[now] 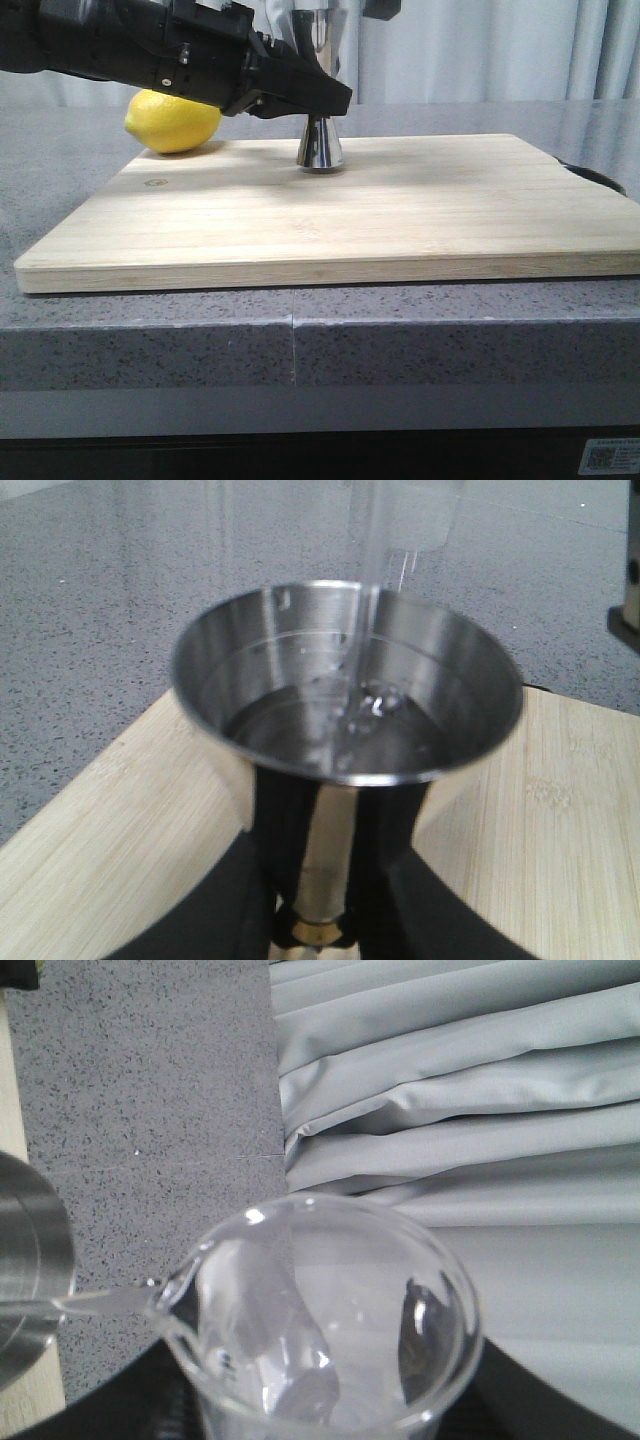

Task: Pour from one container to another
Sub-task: 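Hold the beaker tilted, pouring liquid into the jigger held by left gripper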

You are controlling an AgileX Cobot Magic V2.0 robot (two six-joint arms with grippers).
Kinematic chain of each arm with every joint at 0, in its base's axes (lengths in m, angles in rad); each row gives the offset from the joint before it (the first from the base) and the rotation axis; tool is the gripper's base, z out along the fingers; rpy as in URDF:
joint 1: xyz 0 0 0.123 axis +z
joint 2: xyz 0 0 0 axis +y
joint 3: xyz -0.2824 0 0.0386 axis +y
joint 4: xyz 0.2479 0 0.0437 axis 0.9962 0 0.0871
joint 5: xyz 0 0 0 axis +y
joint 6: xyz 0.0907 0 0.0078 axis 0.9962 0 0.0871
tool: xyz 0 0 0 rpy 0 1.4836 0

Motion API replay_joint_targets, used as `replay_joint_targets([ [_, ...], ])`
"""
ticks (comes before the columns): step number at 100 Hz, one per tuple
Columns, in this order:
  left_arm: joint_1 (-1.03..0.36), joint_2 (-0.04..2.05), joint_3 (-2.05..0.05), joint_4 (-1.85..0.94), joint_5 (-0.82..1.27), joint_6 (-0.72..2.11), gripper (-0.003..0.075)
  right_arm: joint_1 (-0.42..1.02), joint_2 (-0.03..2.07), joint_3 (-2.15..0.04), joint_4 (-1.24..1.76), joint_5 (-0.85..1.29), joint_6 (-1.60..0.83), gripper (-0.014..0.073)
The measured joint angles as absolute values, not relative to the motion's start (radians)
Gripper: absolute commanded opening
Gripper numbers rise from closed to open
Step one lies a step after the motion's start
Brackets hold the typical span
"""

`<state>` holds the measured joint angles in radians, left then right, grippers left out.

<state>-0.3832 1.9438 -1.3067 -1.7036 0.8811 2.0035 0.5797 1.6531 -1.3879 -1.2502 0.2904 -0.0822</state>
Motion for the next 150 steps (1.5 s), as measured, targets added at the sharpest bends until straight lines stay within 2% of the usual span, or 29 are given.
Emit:
replay_joint_targets([
  [150,-0.383,1.944,-1.307,-1.704,0.881,2.003,-0.0019,0.58,1.653,-1.388,-1.239,0.287,-0.07,0.0268],
])
